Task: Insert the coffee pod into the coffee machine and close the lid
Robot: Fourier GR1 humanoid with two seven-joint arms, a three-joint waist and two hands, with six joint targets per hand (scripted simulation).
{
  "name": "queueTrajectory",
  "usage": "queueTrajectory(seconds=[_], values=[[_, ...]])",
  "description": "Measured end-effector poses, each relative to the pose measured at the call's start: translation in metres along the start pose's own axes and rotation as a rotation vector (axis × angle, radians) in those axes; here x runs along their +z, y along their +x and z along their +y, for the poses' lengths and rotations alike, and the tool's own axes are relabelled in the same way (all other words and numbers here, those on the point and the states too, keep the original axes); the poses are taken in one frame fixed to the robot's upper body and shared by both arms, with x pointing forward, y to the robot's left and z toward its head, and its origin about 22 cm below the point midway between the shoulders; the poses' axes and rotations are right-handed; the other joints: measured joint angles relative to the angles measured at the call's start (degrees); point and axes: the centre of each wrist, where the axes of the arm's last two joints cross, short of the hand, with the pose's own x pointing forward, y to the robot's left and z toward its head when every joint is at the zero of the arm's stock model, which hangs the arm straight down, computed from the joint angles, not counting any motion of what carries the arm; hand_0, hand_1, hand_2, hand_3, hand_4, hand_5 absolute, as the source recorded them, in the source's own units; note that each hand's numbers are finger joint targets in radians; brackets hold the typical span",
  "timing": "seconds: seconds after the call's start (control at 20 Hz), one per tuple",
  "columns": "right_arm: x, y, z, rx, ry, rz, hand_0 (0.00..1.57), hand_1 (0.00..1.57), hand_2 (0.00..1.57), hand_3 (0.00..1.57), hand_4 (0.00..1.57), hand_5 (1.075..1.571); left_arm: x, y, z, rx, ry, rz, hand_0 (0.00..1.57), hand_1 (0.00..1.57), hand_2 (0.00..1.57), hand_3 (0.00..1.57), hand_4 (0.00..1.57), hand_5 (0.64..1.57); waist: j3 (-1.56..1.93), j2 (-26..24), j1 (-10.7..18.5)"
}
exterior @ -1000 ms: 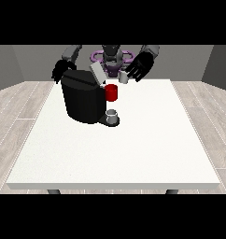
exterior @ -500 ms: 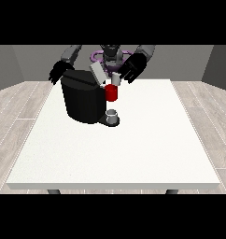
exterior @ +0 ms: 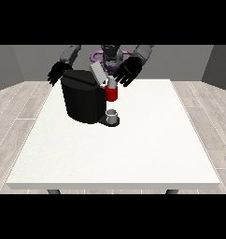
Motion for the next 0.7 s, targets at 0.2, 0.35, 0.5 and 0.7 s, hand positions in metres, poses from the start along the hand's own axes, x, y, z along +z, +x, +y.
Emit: queueTrajectory(seconds=[0.2, 0.35, 0.5, 0.7], values=[[-0.001, -0.001, 0.000, -0.011, -0.018, -0.004, 0.00, 0.00, 0.00, 0.00, 0.54, 1.571, -0.003, 0.007, -0.014, -0.003, -0.002, -0.018, 1.18, 1.18, 1.25, 1.18, 0.49, 1.571, -0.01, 0.3, 0.3], [0.005, -0.007, -0.002, -0.008, -0.021, -0.001, 0.00, 0.00, 0.00, 0.00, 0.48, 1.571, -0.001, 0.003, -0.017, 0.005, -0.017, -0.018, 1.20, 1.20, 1.27, 1.20, 0.50, 1.571, 0.01, -0.2, 0.4], [0.005, -0.008, -0.008, -0.011, -0.025, 0.009, 0.00, 0.00, 0.00, 0.00, 0.44, 1.571, -0.003, 0.006, -0.019, 0.006, -0.033, -0.008, 1.20, 1.20, 1.28, 1.21, 0.52, 1.571, -0.01, -0.8, 0.3], [0.006, -0.007, -0.006, -0.015, -0.031, 0.008, 0.00, 0.00, 0.00, 0.00, 0.44, 1.571, -0.001, 0.000, -0.019, -0.004, -0.039, -0.008, 1.18, 1.18, 1.25, 1.19, 0.49, 1.571, 0.01, -0.5, 0.7]])
